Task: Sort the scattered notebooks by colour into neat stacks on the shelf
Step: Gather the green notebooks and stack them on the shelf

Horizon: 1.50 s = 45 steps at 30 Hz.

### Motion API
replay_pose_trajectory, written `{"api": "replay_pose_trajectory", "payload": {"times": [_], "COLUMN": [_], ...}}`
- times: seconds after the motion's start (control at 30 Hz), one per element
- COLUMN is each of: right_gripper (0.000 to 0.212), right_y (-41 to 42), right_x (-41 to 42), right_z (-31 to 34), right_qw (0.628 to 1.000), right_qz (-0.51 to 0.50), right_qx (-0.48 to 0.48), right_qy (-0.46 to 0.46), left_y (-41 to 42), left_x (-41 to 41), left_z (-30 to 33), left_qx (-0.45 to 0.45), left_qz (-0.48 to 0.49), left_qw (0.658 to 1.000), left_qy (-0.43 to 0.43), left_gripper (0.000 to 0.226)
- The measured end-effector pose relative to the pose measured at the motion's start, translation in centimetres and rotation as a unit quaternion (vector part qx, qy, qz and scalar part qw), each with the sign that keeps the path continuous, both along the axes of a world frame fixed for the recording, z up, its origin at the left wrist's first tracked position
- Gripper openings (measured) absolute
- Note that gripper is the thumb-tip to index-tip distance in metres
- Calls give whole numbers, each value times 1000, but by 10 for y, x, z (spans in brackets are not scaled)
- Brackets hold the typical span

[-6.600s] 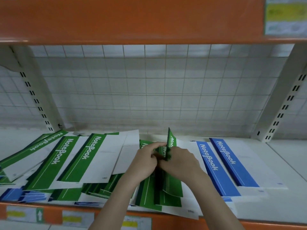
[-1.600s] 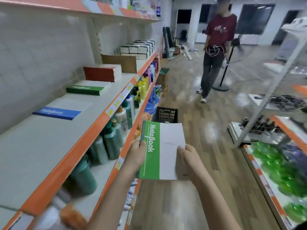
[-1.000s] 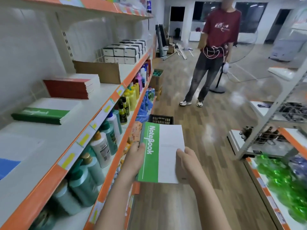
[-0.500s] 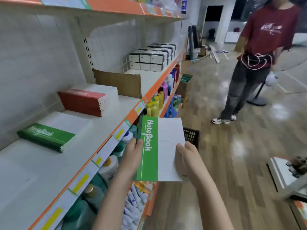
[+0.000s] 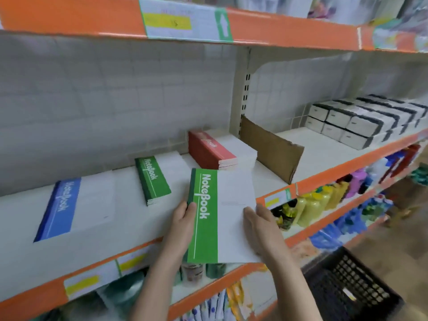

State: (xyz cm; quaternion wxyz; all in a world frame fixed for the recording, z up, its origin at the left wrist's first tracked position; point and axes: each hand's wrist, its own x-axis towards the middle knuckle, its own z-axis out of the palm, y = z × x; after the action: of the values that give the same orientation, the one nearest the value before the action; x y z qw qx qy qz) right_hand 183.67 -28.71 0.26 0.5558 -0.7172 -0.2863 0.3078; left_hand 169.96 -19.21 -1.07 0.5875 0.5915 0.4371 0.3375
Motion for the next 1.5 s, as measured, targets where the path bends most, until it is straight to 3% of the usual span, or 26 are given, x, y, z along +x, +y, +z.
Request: {"api": "replay_pose_trajectory", "payload": {"times": [0.2,0.43,0.7,0.87,1.17,1.5], "right_gripper": [20,27,27,27,21,24], "right_y": [21,39,90,139,216,235], "right_x": [3,-4,4,9,11,11], "right_z": [-7,-17,-21,-15,-1,-9], "right_qw": [992,980,974,971,968,949], "right_qz": [123,177,157,144,96,84], "right_qx": [7,67,76,75,5,-16], "right_qy": [14,-67,-142,-174,-233,-304], "left_y": [-7,-8,31,78,159,180], "left_x": [-18,-48,-52,-43,-35,-28], "left_z": [-10,-8,7,16,18,2], "left_qx": [-22,-39,-31,34,104,130], "left_qz": [122,238,265,239,254,243], "left_qw": [992,970,963,962,932,912], "left_qy": [2,-6,46,129,236,304], "left_gripper": [27,25,19,44,33,35]}}
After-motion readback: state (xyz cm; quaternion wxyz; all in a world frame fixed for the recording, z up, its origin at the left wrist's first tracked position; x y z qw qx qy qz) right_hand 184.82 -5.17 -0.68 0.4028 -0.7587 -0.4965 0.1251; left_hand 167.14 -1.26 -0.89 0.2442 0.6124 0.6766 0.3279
